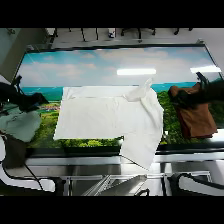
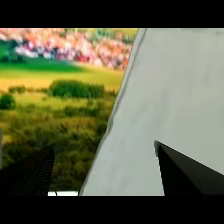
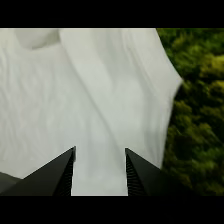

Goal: Fold the shirts.

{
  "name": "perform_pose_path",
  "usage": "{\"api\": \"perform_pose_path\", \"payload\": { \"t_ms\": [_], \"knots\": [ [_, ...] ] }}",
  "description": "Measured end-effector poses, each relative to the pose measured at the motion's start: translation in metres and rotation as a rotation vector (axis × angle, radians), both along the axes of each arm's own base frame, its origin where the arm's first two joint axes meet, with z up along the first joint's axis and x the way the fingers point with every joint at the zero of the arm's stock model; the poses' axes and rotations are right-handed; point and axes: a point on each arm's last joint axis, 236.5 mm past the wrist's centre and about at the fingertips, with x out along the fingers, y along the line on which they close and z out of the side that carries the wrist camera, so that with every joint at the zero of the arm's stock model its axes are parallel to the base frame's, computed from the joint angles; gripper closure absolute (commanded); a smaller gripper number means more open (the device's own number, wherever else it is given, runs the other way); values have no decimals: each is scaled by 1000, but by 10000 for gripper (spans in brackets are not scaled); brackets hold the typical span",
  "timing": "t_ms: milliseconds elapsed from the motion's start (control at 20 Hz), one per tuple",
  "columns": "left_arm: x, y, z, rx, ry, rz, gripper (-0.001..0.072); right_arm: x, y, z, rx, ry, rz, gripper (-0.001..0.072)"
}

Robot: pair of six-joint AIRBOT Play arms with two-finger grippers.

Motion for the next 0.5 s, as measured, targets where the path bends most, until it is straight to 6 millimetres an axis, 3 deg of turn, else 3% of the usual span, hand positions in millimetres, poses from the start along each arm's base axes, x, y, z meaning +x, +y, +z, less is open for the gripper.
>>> {"api": "perform_pose_path", "payload": {
  "t_ms": [100, 250, 400, 450, 500],
  "knots": [
    [-44, -11, -27, -92, 98, -11, -3, -43, -14, -14, 13, 64, -61, 188],
    [-86, -29, -56, -179, 179, -21, -3, -92, -18, -37, 42, 140, -127, 190],
    [-102, -46, -70, -236, 192, -22, -2, -120, -8, -58, 78, 198, -142, 190],
    [-104, -52, -71, -256, 193, -25, 52, -127, -4, -66, 85, 214, -143, 189],
    [-104, -57, -73, -261, 190, -32, 177, -131, 0, -72, 93, 227, -143, 190]
  ]
}}
